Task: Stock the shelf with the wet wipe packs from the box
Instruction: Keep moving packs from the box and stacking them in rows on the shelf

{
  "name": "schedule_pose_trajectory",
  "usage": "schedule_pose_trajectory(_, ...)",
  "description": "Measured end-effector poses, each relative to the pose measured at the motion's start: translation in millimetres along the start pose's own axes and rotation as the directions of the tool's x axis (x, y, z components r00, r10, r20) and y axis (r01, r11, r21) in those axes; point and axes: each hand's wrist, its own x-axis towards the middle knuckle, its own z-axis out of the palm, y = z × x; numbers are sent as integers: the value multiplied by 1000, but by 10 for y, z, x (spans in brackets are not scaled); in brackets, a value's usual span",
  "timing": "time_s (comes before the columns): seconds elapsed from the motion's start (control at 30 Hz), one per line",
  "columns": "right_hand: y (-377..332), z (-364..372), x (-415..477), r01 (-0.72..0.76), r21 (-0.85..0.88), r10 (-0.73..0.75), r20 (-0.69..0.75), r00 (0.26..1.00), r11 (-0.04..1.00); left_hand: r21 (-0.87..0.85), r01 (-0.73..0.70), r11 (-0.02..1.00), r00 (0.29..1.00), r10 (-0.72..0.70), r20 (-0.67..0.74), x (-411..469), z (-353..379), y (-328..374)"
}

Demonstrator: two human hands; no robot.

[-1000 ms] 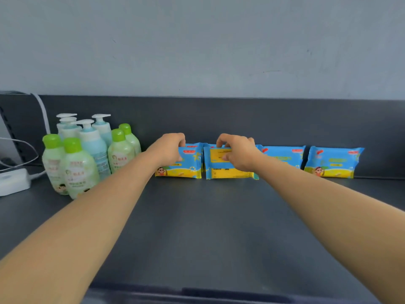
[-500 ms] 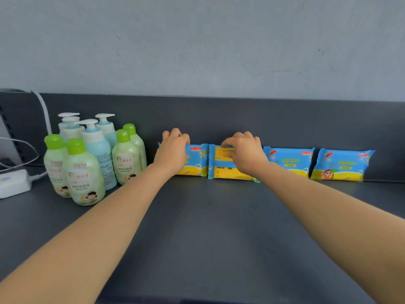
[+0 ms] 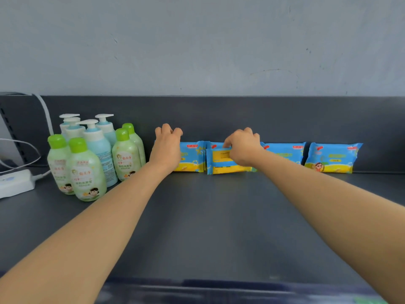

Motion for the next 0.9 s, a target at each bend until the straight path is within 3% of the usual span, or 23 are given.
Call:
schedule_pose_trajectory(0.13,14,-183,-98,-8,21,9,-74,997,1000,-60,28,998,999,-25,49,-38,-51,12)
schedule_pose_trajectory(0.23,26,-295,-216,18,163,-9,-55,998,986,-77,35,996,997,-30,71,-60,-78,40)
schedule_pose_trajectory(0.4,107,-424,-381,4,417,-75,155,985,909,-70,25,997,995,-18,94,-85,-120,93)
schedule_pose_trajectory(0.57,205,-493,-423,-84,440,-88,356,930,894,-87,-1,996,994,10,109,-126,-166,184)
schedule_pose_trajectory(0.67,257,-426,-403,-132,499,-27,299,954,857,-93,-17,996,993,28,117,-141,-210,229)
schedule_pose_trajectory(0.8,267,-299,-320,-29,379,-24,134,991,925,-109,-29,994,991,43,125,-161,-276,270)
schedule_pose_trajectory(0.9,260,-254,-233,9,435,-53,89,995,900,-119,-41,992,990,56,128,-167,-308,280)
